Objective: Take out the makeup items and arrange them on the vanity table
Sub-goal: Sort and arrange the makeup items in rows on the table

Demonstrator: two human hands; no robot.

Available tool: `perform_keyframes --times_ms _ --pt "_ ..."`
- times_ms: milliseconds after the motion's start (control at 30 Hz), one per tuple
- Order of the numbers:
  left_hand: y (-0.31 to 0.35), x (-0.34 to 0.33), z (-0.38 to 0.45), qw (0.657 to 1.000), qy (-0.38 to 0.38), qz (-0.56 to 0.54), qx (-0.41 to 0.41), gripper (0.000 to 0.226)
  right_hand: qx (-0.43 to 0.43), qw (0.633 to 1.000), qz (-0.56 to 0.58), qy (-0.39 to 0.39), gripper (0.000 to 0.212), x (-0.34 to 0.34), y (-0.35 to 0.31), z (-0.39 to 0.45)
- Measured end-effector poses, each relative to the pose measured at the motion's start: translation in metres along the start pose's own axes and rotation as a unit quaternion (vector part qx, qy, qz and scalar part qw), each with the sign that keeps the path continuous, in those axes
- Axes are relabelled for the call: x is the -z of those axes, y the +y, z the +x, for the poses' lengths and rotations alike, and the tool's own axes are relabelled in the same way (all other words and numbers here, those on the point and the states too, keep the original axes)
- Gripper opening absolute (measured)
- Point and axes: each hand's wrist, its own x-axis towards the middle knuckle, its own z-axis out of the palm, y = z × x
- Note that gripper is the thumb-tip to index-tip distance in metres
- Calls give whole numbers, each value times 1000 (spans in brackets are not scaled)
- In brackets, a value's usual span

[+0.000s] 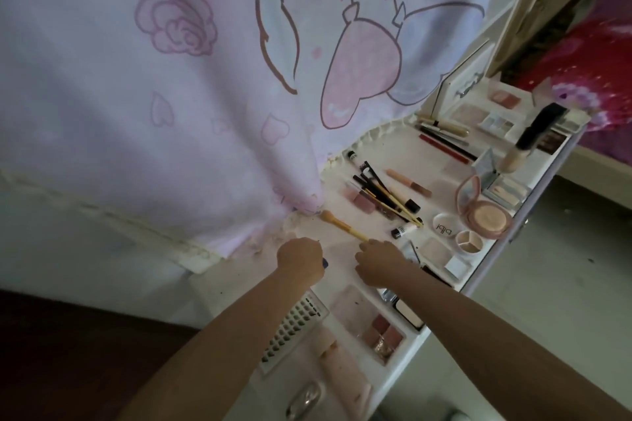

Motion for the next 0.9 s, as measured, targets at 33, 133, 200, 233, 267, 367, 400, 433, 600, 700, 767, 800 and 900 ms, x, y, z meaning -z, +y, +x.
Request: perform_keyframes --times_ms 33,133,200,233,267,367,400,433,600,700,767,800,900 --pt "1 -3 5 1000 -2 7 7 27 -3 1000 -5 -16 34 -2 -1 4" --pt "8 -8 14 999 -13 37 10 23 -14 999 2 -47 32 -3 -5 12" --pt "12 -10 19 998 -27 58 7 28 -27 998 17 -59 30 -1 -7 17" --pt "12 -11 21 997 -30 65 8 30 -30 998 21 -60 31 -1 -8 19" --pt "11 -11 24 997 -31 67 13 31 -31 998 23 -59 31 -1 -9 20" --pt "8 -9 30 997 -35 62 18 31 -27 997 37 -63 32 -4 -6 22" --pt "8 -9 31 997 -36 62 15 31 -26 997 42 -65 32 -5 -4 22" --pt "8 -8 30 997 -35 64 11 31 -25 996 46 -68 32 -5 -2 22" --pt "8 -5 26 998 -20 60 -3 31 -27 997 43 -62 28 -1 2 27" --pt "4 -2 22 999 -13 46 -11 32 -40 999 27 1 21 2 4 31" --pt "2 0 18 999 -4 38 -17 30 -59 997 21 52 24 3 6 34" --pt "-1 0 15 999 7 30 -14 28 -68 995 26 67 25 4 6 37" --pt "-11 0 6 998 52 -22 1 23 -96 992 41 66 25 4 5 45"
